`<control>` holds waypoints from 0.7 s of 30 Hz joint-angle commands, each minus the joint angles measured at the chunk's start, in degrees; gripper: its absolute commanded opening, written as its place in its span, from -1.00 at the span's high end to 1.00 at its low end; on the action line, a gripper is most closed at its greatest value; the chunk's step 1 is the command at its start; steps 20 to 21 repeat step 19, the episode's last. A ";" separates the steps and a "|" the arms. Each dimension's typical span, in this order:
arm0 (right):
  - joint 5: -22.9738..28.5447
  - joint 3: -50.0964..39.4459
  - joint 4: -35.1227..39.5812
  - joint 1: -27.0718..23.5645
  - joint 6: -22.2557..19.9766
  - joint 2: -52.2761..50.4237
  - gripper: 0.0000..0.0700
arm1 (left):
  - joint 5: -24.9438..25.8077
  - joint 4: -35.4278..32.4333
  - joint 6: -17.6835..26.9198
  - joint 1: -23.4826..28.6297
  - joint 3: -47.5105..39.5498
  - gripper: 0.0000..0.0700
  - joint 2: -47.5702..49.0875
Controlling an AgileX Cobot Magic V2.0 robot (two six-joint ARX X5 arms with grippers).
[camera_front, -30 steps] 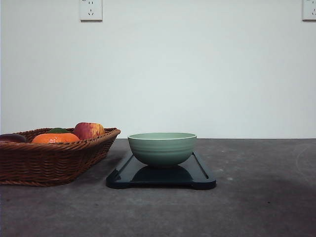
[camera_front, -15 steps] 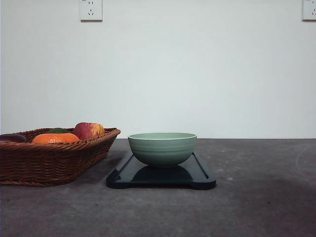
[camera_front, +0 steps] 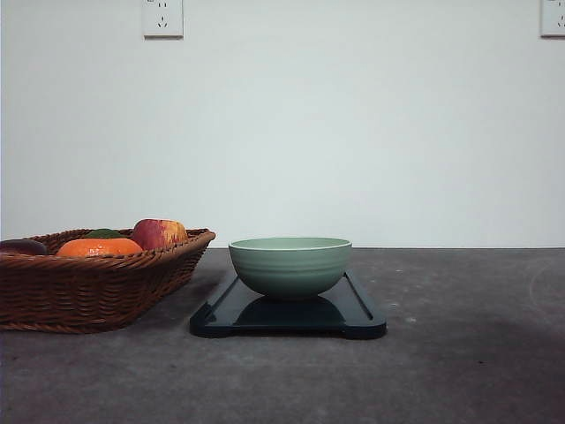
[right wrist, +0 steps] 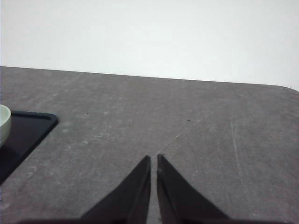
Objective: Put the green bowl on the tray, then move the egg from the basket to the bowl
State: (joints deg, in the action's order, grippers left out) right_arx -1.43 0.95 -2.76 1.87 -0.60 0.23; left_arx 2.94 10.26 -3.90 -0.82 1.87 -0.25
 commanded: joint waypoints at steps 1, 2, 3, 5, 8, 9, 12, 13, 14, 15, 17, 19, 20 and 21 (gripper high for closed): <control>0.00 -0.26 0.59 0.04 0.59 -0.02 0.95 | 0.03 0.42 -0.04 0.00 -1.07 1.00 0.07; 0.00 -0.26 0.59 0.04 0.59 -0.02 0.95 | 0.04 0.42 -0.04 0.00 -1.07 1.00 0.07; 0.00 -0.26 0.59 0.04 0.59 -0.02 0.95 | 0.03 0.42 -0.04 0.00 -1.07 1.00 0.07; 0.00 -0.26 0.59 0.04 0.60 -0.02 0.95 | 0.04 0.42 -0.04 0.00 -1.07 1.00 0.07; 0.00 -0.26 0.59 0.04 0.59 -0.02 0.95 | 0.04 0.42 -0.04 0.00 -1.07 1.00 0.07; 0.00 -0.26 0.59 0.04 0.59 -0.02 0.95 | 0.04 0.43 -0.04 0.00 -1.07 1.00 0.07; 0.00 -0.26 0.59 0.04 0.59 -0.02 0.95 | 0.04 0.42 -0.04 0.00 -1.07 1.00 0.07; 0.00 -0.26 0.59 0.04 0.59 -0.02 0.95 | 0.04 0.42 -0.04 0.00 -1.07 1.00 0.07; 0.00 -0.26 0.59 0.04 0.59 -0.02 0.95 | 0.02 0.42 -0.04 0.00 -1.07 1.00 0.07; 0.00 -0.26 0.59 0.04 0.59 -0.02 0.95 | 0.03 0.43 -0.04 0.00 -1.07 1.00 0.07; 0.00 -0.26 0.59 0.04 0.59 -0.02 0.95 | 0.03 0.42 -0.04 0.00 -1.07 1.00 0.07; 0.00 -0.26 0.59 0.04 0.59 -0.02 0.95 | 0.03 0.42 -0.04 0.00 -1.07 1.00 0.07; 0.00 -0.26 0.59 0.04 0.59 -0.02 0.95 | 0.03 0.42 -0.04 0.00 -1.07 1.00 0.07; 0.00 -0.26 0.59 0.04 0.59 -0.02 0.95 | 0.03 0.42 -0.04 0.00 -1.07 1.00 0.07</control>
